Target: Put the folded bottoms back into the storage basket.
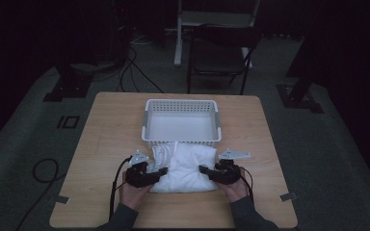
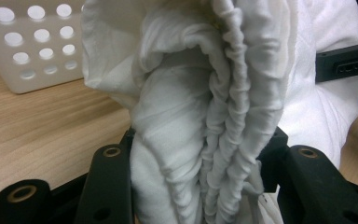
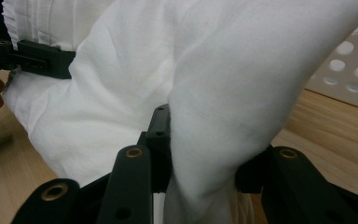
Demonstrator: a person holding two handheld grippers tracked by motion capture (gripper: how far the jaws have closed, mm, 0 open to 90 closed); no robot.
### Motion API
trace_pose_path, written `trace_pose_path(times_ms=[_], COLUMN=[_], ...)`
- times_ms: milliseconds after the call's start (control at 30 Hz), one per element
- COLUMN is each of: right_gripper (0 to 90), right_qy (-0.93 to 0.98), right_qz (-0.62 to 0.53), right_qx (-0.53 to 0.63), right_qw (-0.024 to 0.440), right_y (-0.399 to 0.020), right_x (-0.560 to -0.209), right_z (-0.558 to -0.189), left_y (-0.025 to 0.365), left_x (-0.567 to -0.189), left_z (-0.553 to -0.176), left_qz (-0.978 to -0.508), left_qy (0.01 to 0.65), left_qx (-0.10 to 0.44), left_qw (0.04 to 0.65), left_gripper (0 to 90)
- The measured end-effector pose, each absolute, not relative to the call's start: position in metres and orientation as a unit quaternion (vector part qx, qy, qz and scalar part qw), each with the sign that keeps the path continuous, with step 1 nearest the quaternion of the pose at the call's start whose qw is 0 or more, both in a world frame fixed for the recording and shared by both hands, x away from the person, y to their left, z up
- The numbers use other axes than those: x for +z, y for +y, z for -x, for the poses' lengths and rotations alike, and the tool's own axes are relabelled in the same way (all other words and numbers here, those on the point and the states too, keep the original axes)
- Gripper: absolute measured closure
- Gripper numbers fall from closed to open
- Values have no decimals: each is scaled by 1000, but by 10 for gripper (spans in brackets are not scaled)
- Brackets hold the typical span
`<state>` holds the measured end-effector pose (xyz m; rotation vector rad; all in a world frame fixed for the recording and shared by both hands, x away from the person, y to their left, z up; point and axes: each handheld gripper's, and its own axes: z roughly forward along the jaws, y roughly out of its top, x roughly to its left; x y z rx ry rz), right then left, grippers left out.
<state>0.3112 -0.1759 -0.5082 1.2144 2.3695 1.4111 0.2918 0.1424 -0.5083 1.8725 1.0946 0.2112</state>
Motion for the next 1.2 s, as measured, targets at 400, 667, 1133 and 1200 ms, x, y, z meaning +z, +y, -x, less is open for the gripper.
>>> trace_pose_path(times_ms=[400,667,1133,1200], right_gripper=[652,655,656,657], right_qy=[785,784,779,779], right_qz=[-397,-396,-390,-390], right_qx=[469,472,483,484], right_qw=[76,79,85,86], right_y=[-176,-176,-177,-177], right_x=[-498,-492,-480,-479], right_z=[-305,-303,-301,-301], left_y=[142,143,145,146], left_x=[-500,-495,-481,-478], left_z=[-288,-286,-285,-285], left_qz=[-760,-758,-755,-754], left_qy=[441,438,432,431], left_qx=[88,92,95,97], left_qw=[469,473,484,485], left_gripper=[537,538,539,539])
